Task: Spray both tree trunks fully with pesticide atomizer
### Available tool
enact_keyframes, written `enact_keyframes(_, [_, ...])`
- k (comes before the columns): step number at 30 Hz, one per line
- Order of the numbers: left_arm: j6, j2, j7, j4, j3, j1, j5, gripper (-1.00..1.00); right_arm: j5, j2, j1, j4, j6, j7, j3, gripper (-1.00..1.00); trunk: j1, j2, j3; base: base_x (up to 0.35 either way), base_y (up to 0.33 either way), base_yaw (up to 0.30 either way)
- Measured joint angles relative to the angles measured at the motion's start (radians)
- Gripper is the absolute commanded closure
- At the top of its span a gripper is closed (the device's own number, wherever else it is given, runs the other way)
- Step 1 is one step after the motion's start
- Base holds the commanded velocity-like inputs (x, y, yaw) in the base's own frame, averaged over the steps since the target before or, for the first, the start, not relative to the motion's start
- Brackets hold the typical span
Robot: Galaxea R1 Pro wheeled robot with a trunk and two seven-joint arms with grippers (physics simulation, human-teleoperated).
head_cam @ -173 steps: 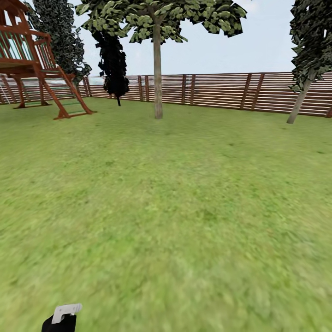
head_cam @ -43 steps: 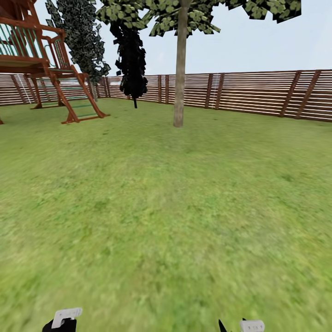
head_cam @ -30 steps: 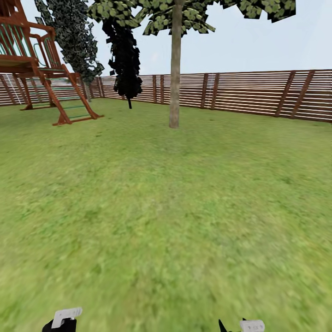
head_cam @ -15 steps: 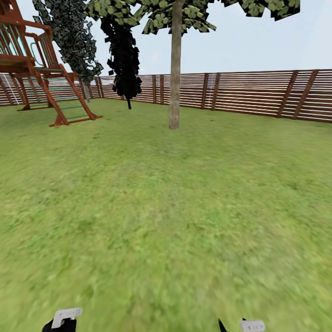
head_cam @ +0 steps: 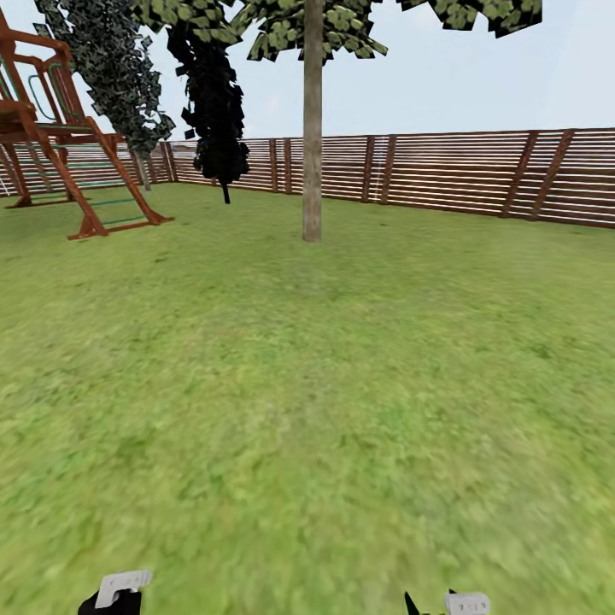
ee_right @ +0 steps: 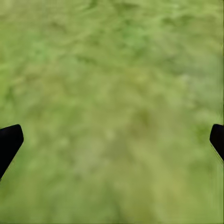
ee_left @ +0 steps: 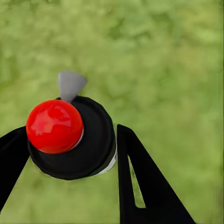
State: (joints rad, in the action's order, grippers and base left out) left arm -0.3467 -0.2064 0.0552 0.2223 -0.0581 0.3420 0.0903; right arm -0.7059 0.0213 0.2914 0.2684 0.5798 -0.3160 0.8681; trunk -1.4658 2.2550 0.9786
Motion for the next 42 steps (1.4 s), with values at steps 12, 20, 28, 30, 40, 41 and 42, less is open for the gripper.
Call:
enact_keyframes(12, [0.000,0.000,0.000,0.000,0.000,0.000,0.000,1.00,-0.001,0.000,0.000,0.000,0.000,0.000,-0.001,-1.00,0.000,0.000,0.000,0.339,0.000,0.000])
enact_keyframes(20, [0.000,0.000,0.000,0.000,0.000,0.000,0.000,1.00,-0.001,0.000,0.000,-0.001,0.000,0.000,-0.001,-1.00,0.000,0.000,0.000,0.339,0.000,0.000])
enact_keyframes(28, [0.000,0.000,0.000,0.000,0.000,0.000,0.000,1.00,-0.001,0.000,0.000,0.000,0.000,0.000,0.000,-1.00,0.000,0.000,0.000,0.339,0.000,0.000])
enact_keyframes(30, [0.000,0.000,0.000,0.000,0.000,0.000,0.000,1.00,-0.001,0.000,0.000,0.000,0.000,0.000,0.000,-1.00,0.000,0.000,0.000,0.339,0.000,0.000])
enact_keyframes(40, [0.000,0.000,0.000,0.000,0.000,0.000,0.000,1.00,0.000,0.000,0.000,0.000,0.000,0.000,0.000,-1.00,0.000,0.000,0.000,0.339,0.000,0.000])
enact_keyframes(41, [0.000,0.000,0.000,0.000,0.000,0.000,0.000,1.00,0.000,0.000,0.000,0.000,0.000,0.000,0.000,-1.00,0.000,0.000,0.000,0.339,0.000,0.000])
enact_keyframes(42, [0.000,0.000,0.000,0.000,0.000,0.000,0.000,1.00,-0.001,0.000,0.000,0.000,0.000,0.000,0.000,-1.00,0.000,0.000,0.000,0.339,0.000,0.000])
